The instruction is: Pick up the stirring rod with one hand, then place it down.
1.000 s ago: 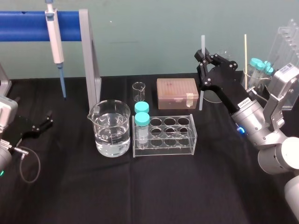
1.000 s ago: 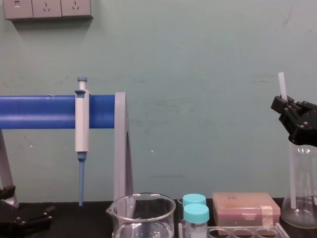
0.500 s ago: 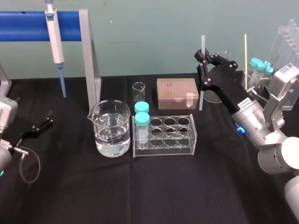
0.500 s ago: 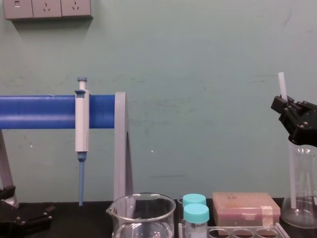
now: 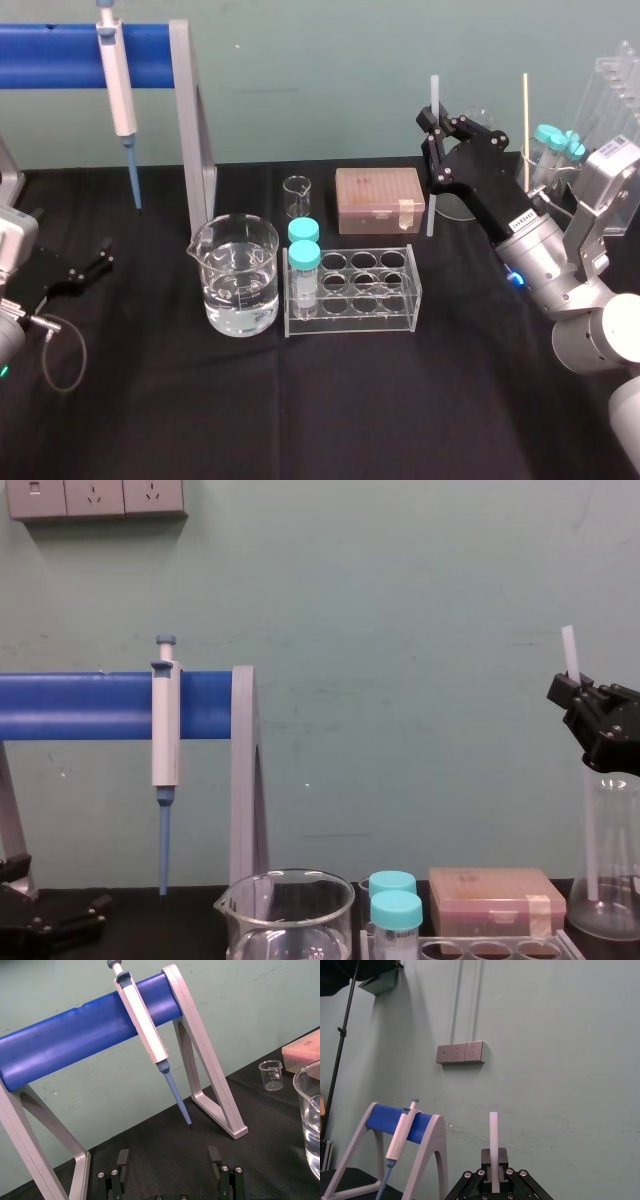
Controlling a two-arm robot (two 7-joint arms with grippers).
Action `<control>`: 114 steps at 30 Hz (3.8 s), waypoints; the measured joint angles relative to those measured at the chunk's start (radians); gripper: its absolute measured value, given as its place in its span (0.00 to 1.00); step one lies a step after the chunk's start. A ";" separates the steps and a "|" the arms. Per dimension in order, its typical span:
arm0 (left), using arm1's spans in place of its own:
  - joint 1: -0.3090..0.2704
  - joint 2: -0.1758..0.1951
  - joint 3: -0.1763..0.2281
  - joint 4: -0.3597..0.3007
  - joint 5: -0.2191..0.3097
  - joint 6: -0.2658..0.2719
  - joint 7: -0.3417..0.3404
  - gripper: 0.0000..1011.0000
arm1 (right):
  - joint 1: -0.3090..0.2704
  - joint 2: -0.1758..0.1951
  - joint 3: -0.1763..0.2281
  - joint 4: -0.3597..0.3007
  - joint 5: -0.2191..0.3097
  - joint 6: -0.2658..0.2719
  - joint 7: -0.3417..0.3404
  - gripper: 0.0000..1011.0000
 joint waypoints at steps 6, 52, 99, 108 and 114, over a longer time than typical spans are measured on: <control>0.000 0.000 0.000 0.000 0.000 0.000 0.000 0.99 | 0.000 0.000 0.000 0.000 0.000 0.000 0.000 0.07; 0.000 0.000 0.000 0.000 0.000 0.000 0.000 0.99 | 0.054 -0.028 -0.037 0.089 0.074 0.054 0.128 0.07; 0.000 0.000 0.000 0.000 0.000 0.000 0.000 0.99 | 0.124 -0.034 -0.090 0.244 0.092 0.180 0.136 0.07; 0.000 0.000 0.000 0.000 0.000 0.000 0.000 0.99 | 0.123 -0.029 -0.096 0.241 0.081 0.198 0.121 0.07; 0.000 0.000 0.000 0.000 0.000 0.000 0.000 0.99 | 0.123 -0.030 -0.096 0.241 0.082 0.197 0.122 0.07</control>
